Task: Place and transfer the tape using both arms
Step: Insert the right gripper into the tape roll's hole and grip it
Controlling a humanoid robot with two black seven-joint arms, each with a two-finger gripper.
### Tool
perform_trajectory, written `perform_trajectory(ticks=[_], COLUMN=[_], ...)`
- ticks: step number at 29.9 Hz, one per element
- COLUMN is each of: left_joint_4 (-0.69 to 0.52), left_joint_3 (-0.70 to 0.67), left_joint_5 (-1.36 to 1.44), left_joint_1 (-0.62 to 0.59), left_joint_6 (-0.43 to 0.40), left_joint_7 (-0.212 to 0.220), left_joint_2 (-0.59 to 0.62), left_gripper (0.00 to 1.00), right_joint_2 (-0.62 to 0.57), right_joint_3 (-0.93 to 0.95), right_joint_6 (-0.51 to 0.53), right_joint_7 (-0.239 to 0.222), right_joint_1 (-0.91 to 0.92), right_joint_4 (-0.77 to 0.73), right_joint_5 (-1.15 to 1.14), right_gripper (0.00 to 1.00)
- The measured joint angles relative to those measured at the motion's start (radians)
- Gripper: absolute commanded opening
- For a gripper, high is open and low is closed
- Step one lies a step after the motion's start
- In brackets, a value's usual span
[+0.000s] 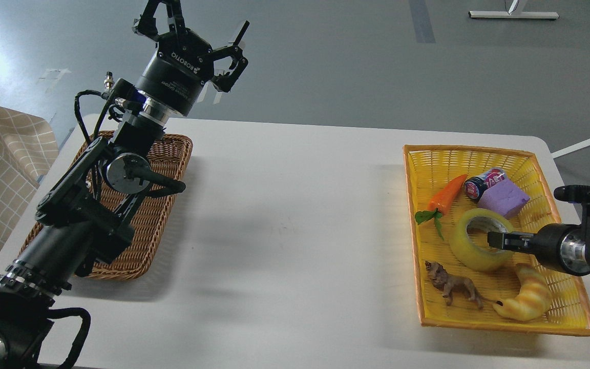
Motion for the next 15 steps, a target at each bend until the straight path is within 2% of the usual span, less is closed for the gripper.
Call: perform_trajectory(ticks=[6, 8, 10, 14, 15], left_joint_4=[0.000, 0.000, 0.000, 0.000, 0.000], left_joint_3=[0.000, 0.000, 0.000, 0.000, 0.000], left_joint_5=[0.000, 0.000, 0.000, -0.001, -0.001], left_joint_1=[0.000, 0.000, 0.000, 0.000, 0.000], left_joint_6=[0.000, 0.000, 0.000, 0.000, 0.000], left_joint_7=[0.000, 0.000, 0.000, 0.000, 0.000], left_joint_2=[0.000, 0.000, 0.000, -0.001, -0.001], left_gripper=[0.98, 0.98, 0.98, 0.98, 0.98], right_joint_2=[0.001, 0.001, 0.001, 0.000, -0.001], right_joint_3=[-0.008, -0.009, -0.009, -0.009, -0.009], right_joint_6=[0.000, 0.000, 0.000, 0.000, 0.000], right_joint_7=[0.000, 0.000, 0.000, -0.008, -0.009], right_joint_1=[0.002, 0.002, 0.002, 0.002, 0.002], right_joint_4=[-0.007, -0.009, -0.010, -0.012, -0.012], right_joint_5=[0.000, 0.000, 0.000, 0.000, 0.000], right_gripper=[0.34, 0.26, 0.22, 0.00, 0.00])
